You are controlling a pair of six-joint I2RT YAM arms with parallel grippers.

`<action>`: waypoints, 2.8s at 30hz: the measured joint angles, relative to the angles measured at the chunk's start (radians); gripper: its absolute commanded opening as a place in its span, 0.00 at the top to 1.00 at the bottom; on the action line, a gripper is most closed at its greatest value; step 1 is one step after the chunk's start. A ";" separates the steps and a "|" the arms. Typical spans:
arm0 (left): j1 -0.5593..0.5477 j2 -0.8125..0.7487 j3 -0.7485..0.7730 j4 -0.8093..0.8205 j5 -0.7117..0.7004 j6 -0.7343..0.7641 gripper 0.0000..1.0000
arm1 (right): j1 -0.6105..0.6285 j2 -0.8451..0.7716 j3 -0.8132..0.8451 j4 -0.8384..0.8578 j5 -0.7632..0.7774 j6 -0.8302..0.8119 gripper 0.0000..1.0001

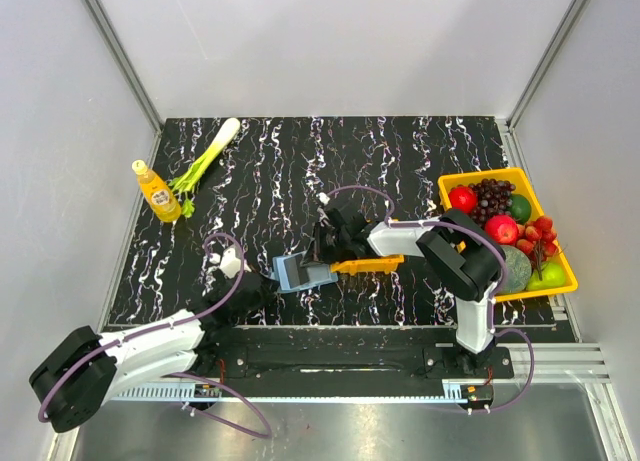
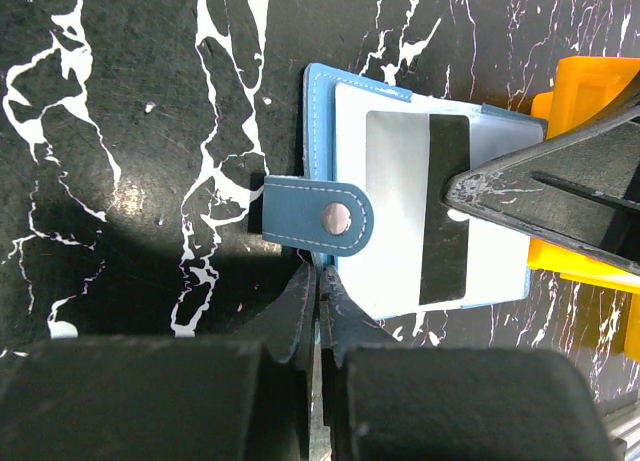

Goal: Put the credit cards into the card holder
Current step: Insert the credit card into the card holder.

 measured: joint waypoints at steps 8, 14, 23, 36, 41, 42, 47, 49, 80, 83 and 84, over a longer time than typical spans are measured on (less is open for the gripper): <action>0.000 -0.011 -0.001 -0.011 0.000 0.000 1.00 | 0.029 0.006 0.035 -0.072 0.066 -0.034 0.75; 0.000 -0.024 -0.001 -0.015 0.000 0.000 1.00 | 0.048 -0.020 0.035 -0.121 0.100 -0.064 0.73; 0.000 -0.026 -0.001 -0.016 0.000 0.000 1.00 | 0.055 -0.035 0.038 -0.156 0.109 -0.097 0.89; 0.000 -0.024 -0.006 -0.017 0.000 0.000 1.00 | 0.051 0.008 0.061 -0.124 0.037 -0.078 0.98; 0.000 -0.024 -0.007 -0.015 0.000 0.000 1.00 | 0.047 0.026 0.062 -0.097 0.009 -0.046 0.94; 0.000 -0.024 -0.007 -0.015 0.000 0.000 1.00 | 0.047 0.027 0.062 -0.093 0.005 -0.042 0.94; 0.000 -0.024 -0.007 -0.015 0.000 0.000 1.00 | 0.047 0.030 0.062 -0.085 0.000 -0.032 0.92; 0.000 -0.024 -0.007 -0.015 0.000 0.000 1.00 | 0.047 0.030 0.063 -0.085 -0.001 -0.032 0.89; 0.000 -0.052 -0.012 -0.032 -0.007 -0.013 1.00 | 0.060 -0.030 0.034 -0.087 0.036 -0.033 0.57; 0.000 -0.050 -0.012 -0.030 -0.007 -0.012 1.00 | 0.060 -0.029 0.034 -0.084 0.032 -0.032 0.57; 0.000 -0.048 -0.012 -0.030 -0.006 -0.012 1.00 | 0.060 -0.029 0.034 -0.083 0.029 -0.031 0.57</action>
